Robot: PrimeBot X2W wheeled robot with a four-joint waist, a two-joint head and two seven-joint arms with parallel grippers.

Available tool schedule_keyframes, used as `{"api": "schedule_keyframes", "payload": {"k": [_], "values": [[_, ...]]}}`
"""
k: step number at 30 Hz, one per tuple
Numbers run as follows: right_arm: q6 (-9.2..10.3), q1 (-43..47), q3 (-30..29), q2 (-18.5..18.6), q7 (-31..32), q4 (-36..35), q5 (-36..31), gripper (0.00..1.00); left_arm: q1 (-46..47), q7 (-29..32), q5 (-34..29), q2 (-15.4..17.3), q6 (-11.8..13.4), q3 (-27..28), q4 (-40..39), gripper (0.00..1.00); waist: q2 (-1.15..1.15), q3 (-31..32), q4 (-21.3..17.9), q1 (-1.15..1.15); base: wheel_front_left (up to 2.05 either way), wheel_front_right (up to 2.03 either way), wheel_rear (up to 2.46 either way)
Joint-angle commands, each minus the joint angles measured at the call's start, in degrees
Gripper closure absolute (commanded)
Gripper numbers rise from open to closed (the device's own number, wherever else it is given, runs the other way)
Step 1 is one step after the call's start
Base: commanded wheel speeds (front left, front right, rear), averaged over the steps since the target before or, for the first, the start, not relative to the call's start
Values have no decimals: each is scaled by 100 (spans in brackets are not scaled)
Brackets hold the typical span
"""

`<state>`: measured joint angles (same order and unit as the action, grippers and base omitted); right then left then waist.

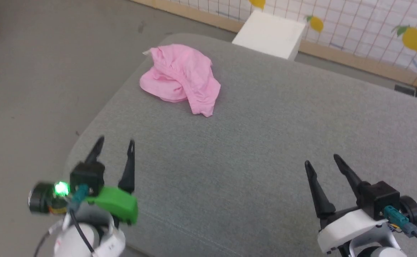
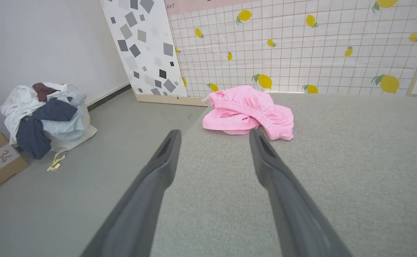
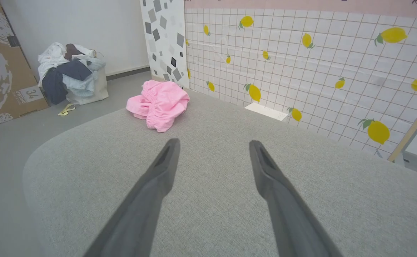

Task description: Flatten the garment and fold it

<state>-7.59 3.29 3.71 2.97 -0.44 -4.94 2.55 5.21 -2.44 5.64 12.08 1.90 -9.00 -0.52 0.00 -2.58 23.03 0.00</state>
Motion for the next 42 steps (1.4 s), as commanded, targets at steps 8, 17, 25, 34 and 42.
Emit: {"api": "schedule_keyframes", "payload": {"k": [8,17,25,34,42], "values": [[10,-363,-98,226,231,-675,-221,0,1720,500,410,685,-731,69,40,0,0,-1224,-722,0,0,0,0],[10,-738,-189,385,277,-1288,-316,0,3653,1663,1528,1914,-934,-474,590,0,0,-2351,-1415,0,0,0,0],[10,-997,-189,353,156,-1587,-347,0,5014,2885,3099,3167,-937,-1513,1504,0,0,-3057,-1901,0,0,0,0],[10,-1153,-87,201,-18,-1717,-380,0,5643,4059,3948,3640,-938,-1830,2645,0,0,-3471,-2330,0,0,0,0],[10,-1071,-126,146,-130,-1727,-435,0,5671,4596,4285,3675,-936,-1863,2992,0,0,-3607,-2435,0,0,0,0]]}}
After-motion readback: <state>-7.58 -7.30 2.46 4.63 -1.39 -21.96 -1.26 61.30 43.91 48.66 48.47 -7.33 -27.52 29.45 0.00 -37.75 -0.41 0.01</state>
